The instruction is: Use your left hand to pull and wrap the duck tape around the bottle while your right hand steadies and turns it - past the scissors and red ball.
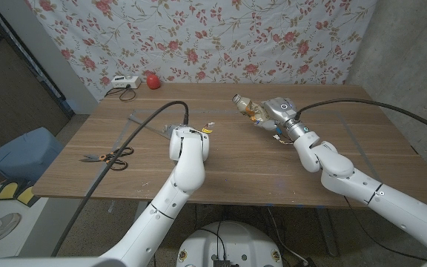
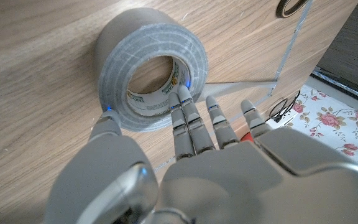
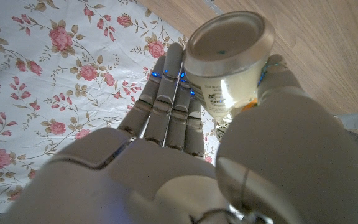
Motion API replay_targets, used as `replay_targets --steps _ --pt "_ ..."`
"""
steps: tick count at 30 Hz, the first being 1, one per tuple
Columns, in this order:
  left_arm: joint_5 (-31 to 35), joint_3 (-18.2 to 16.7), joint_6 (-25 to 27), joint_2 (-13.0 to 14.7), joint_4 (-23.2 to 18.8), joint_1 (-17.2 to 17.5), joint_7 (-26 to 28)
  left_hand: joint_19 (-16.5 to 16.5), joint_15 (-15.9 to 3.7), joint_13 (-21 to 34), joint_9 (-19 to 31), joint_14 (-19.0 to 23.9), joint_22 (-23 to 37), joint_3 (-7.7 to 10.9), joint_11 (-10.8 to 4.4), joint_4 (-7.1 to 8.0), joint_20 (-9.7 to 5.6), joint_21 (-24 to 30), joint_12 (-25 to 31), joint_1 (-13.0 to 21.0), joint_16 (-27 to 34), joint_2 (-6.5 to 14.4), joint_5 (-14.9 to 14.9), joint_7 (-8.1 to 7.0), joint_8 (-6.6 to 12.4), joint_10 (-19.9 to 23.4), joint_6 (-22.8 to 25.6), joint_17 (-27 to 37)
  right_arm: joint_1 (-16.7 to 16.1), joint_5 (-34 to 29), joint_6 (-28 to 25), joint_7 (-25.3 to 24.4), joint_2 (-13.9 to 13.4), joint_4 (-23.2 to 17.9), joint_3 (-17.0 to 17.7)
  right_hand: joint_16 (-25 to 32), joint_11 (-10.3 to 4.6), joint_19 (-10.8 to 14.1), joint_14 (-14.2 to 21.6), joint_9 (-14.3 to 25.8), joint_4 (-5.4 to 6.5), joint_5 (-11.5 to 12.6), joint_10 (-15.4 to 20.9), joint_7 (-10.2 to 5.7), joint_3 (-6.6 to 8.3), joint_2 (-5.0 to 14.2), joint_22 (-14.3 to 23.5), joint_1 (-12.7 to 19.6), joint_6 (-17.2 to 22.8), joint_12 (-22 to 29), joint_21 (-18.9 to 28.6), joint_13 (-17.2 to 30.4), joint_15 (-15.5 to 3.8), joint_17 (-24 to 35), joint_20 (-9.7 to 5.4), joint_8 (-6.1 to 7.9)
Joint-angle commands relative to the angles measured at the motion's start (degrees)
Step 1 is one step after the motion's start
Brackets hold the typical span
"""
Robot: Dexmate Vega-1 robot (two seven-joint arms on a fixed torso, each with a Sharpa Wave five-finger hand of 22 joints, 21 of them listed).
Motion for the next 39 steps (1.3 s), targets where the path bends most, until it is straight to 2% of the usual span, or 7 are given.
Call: replay_targets --steps 1,5,10,23,26,30,39 --pt "2.88 3.49 0.49 0.35 2.95 -2.84 0.19 -0.23 0.41 0.22 -0.01 0.26 0.33 0.31 0.37 -0.10 0.09 -0.28 -0.21 1.68 -0.10 1.99 0.84 -0.37 -0.80 -0.46 -1.85 0.11 0.82 2.07 0.88 0.38 0.11 0.75 0.22 -0.32 -12.36 -0.32 8.60 0.19 0.24 7.43 13.36 -12.78 0.13 14.89 -0.09 4.82 17.04 0.24 0.35 0.99 -13.73 0.22 -5.69 -0.05" --pt "5.87 3.96 0.80 -0.14 4.15 -3.61 -0.04 -0.23 0.61 0.29 0.08 -0.99 0.33 -0.42 0.02 -0.92 0.12 -0.79 -1.57 3.38 -0.91 2.23 1.60 -0.81 -1.85 -3.39 -5.78 0.02 1.28 3.37 2.03 0.37 -0.03 1.33 0.44 -0.45 -12.28 -0.41 8.73 0.28 0.26 7.44 13.50 -12.71 0.04 14.92 -0.19 4.91 17.10 0.29 0.50 1.09 -13.74 0.36 -5.72 -0.15" --pt "5.03 4.05 0.32 -0.83 5.28 -4.18 -0.74 0.10 0.14 0.23 0.11 0.00 0.37 -0.53 -0.61 -1.28 0.11 -1.10 -0.60 4.84 -0.63 3.44 2.00 -0.38 -0.12 -0.10 -1.69 -0.03 1.30 3.78 3.21 -1.28 -0.34 1.85 0.67 -0.56 -12.27 -0.49 8.84 0.36 0.25 7.45 13.48 -12.68 -0.05 14.90 -0.30 5.00 17.15 0.23 0.64 1.11 -13.73 0.49 -5.75 -0.26" --pt "6.15 6.99 1.06 -1.30 11.23 -5.80 -1.85 1.97 -1.54 -0.34 0.03 2.53 0.44 0.54 -1.33 -2.20 0.02 -0.85 -0.45 8.01 0.03 5.83 1.95 -0.95 0.14 2.37 -0.01 -0.24 0.92 6.08 5.53 -2.57 -1.26 1.85 1.87 -1.10 -12.15 -0.64 9.07 0.63 0.31 7.46 13.64 -12.56 -0.35 14.97 -0.63 5.26 17.42 0.12 1.17 1.18 -13.72 0.76 -5.78 -0.56" --pt "5.07 7.90 1.44 -0.96 12.24 -5.86 -0.48 2.44 -2.26 -0.65 0.00 3.60 0.48 2.08 -2.08 -3.06 -0.33 -0.88 -0.34 10.82 0.18 8.24 1.66 -1.59 -0.15 3.84 -0.07 -0.35 1.27 6.22 5.63 -2.35 -1.01 2.24 1.81 -1.15 -12.14 -0.67 9.16 0.67 0.33 7.46 13.58 -12.54 -0.40 15.00 -0.69 5.30 17.34 0.07 1.27 1.21 -13.72 0.84 -5.75 -0.67" --pt "3.94 9.21 3.06 0.04 13.41 -5.60 3.92 5.88 -5.36 -0.51 -0.05 8.65 0.61 6.53 -4.01 -5.95 -2.93 0.15 1.31 18.36 0.97 14.03 -1.24 -2.48 1.20 10.73 6.34 -0.73 1.77 5.90 5.78 -2.35 -0.82 2.85 1.53 -1.24 -12.23 -0.70 9.24 0.73 0.35 7.45 13.53 -12.47 -0.47 15.01 -0.77 5.35 17.36 0.08 1.40 1.35 -13.73 0.95 -5.78 -0.75" --pt "3.27 11.10 5.78 1.07 16.74 -5.87 9.33 10.23 -9.81 0.35 -0.06 16.36 1.02 11.68 -6.47 -7.92 -6.29 2.34 3.66 27.95 1.28 17.90 -7.21 -2.74 3.31 20.21 18.47 -0.87 2.39 5.51 5.93 -2.27 -0.59 3.37 1.11 -1.60 -12.18 -0.82 9.32 0.92 0.43 7.44 13.68 -12.50 -0.70 15.02 -1.00 5.48 17.50 -0.07 1.76 1.28 -13.73 1.16 -5.79 -0.98"
